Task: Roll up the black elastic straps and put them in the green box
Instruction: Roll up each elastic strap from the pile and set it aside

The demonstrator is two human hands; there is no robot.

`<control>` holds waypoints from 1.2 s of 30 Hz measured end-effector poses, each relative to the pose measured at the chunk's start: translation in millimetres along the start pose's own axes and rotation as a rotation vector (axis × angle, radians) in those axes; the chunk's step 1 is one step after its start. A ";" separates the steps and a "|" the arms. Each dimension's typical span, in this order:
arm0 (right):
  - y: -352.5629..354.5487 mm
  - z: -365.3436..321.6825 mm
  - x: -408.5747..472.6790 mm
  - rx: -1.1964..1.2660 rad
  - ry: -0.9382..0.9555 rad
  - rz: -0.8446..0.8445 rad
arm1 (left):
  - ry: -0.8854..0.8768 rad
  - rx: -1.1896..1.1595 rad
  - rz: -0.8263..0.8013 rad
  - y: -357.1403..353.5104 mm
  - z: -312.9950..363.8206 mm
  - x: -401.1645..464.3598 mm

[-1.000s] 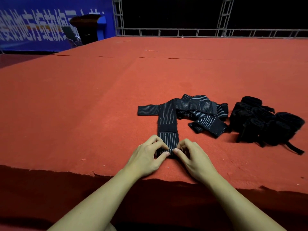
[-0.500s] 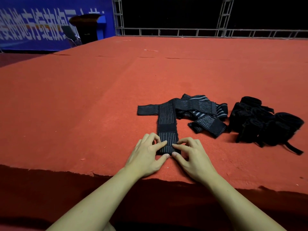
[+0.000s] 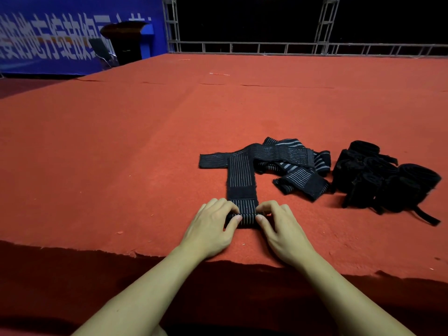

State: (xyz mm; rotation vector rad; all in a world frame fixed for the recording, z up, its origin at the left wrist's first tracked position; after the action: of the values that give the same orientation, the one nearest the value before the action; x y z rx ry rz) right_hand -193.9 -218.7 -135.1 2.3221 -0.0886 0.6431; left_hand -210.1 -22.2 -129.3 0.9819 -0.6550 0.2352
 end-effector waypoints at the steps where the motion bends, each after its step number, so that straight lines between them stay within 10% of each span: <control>1: 0.4 -0.4 -0.6 0.004 -0.011 -0.004 | -0.008 -0.011 0.003 0.0 0.7 -0.2; 36: 0.0 -4.4 1.8 -0.050 0.068 -0.012 | -0.023 -0.059 -0.015 0.3 4.5 -0.5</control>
State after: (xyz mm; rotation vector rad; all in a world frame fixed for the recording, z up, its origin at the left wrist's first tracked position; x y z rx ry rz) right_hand -194.2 -215.6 -131.5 2.2492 -0.0583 0.7058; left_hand -212.5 -25.7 -127.6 0.9340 -0.6720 0.1909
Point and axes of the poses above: each hand's wrist, its own x-axis towards the middle knuckle, its own y-axis out of the back of the hand, z = x × y, the point moved 4 cm from there along x, towards the middle knuckle, and after that the axes turned 13 degrees about z, right-handed, at the moved point
